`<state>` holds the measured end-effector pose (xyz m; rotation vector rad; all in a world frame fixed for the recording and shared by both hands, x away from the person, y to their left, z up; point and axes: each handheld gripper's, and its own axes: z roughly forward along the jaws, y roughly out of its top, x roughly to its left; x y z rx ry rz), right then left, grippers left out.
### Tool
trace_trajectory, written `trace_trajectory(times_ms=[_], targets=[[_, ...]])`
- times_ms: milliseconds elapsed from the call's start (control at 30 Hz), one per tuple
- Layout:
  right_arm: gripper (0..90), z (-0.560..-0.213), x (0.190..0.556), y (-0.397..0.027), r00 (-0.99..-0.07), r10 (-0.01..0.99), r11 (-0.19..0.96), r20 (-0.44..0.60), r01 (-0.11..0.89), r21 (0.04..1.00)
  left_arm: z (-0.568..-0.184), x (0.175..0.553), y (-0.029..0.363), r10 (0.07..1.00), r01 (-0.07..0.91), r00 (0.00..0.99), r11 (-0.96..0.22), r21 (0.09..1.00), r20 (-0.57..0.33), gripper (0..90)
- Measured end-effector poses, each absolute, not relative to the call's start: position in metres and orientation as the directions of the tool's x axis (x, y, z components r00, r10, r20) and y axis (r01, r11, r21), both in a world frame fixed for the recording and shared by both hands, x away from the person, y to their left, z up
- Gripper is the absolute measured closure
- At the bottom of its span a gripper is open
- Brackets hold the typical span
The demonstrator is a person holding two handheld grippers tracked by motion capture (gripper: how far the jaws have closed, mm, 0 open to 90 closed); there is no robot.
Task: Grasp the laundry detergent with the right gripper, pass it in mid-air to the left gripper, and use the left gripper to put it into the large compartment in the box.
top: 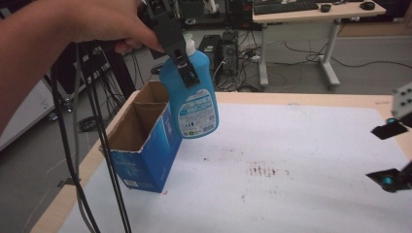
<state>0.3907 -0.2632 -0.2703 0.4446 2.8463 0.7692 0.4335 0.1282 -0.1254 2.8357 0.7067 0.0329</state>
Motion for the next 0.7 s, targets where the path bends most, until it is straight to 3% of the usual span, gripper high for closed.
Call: trace_trajectory(times_ms=[67, 700], targets=[[1.1, -0.27, 0.39, -0.269, -0.932, 0.341, 0.837, -0.12, 0.243, 0.49, -0.121, 0.433, 0.136, 0.488, 0.482, 0.873, -0.849, 0.216, -0.03, 38.0], [1.1, -0.271, 0.393, -0.284, -0.942, 0.334, 0.837, -0.016, 0.289, 0.464, -0.094, 0.422, 0.207, 0.644, 0.625, 0.765, -0.74, 0.248, -0.008, 38.0]])
